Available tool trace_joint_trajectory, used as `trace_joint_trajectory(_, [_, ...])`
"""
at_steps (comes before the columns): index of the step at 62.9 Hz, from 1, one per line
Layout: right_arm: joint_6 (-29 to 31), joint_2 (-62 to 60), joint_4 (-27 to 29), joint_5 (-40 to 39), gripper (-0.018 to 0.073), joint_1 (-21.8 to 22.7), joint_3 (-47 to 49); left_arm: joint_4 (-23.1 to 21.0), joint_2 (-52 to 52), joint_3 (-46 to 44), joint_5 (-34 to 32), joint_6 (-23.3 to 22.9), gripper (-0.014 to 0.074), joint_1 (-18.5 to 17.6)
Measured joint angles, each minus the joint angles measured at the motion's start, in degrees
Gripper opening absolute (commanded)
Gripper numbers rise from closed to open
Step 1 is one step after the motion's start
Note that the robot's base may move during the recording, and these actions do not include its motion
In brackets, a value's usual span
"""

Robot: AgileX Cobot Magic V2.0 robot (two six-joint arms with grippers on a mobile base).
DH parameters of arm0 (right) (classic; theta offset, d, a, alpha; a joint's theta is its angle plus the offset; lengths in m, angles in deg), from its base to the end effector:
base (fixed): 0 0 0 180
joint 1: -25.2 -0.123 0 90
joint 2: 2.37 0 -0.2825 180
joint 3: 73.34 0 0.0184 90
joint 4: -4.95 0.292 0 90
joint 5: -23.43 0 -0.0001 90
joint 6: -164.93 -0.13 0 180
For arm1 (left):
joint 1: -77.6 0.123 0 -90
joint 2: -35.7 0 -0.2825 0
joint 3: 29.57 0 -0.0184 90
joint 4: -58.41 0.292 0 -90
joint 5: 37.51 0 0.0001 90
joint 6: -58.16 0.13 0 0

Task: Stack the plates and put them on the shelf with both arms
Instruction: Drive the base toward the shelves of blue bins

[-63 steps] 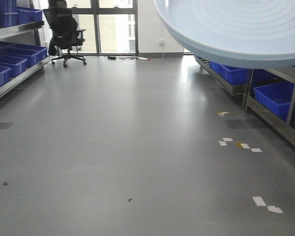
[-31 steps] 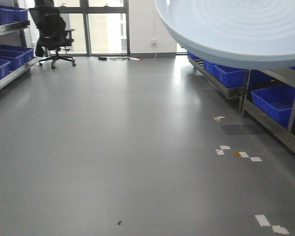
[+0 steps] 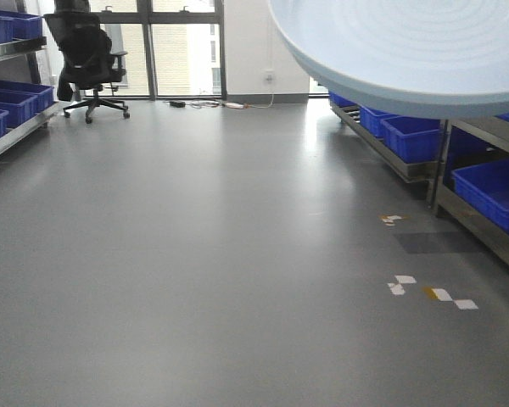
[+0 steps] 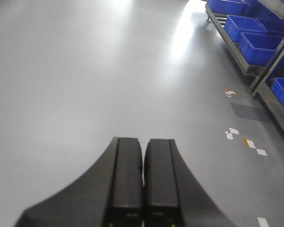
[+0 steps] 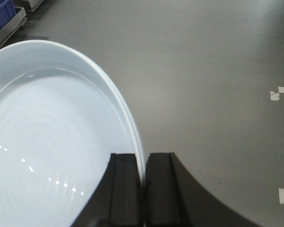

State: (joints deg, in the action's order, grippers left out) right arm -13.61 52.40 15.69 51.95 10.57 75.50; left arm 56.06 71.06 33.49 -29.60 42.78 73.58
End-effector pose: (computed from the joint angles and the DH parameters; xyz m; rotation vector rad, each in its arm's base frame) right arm 0.2343 0.0731 0.3400 -0.1737 1.9972 0.3428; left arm 0.1854 -0.0138 0.2253 -0.2182 1.8514 -0.2684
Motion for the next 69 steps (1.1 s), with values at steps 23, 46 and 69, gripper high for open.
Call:
trace_joint_trajectory(23, [0.0, 0.0, 0.0, 0.0, 0.0048, 0.0, 0.0, 0.0, 0.0, 0.0, 0.0, 0.0, 0.009, 0.0])
trace_joint_trajectory(46, [0.0, 0.0, 0.0, 0.0, 0.0048, 0.0, 0.0, 0.0, 0.0, 0.0, 0.0, 0.0, 0.009, 0.0])
trace_joint_trajectory(69, [0.0, 0.0, 0.0, 0.0, 0.0048, 0.0, 0.0, 0.0, 0.0, 0.0, 0.0, 0.0, 0.009, 0.0])
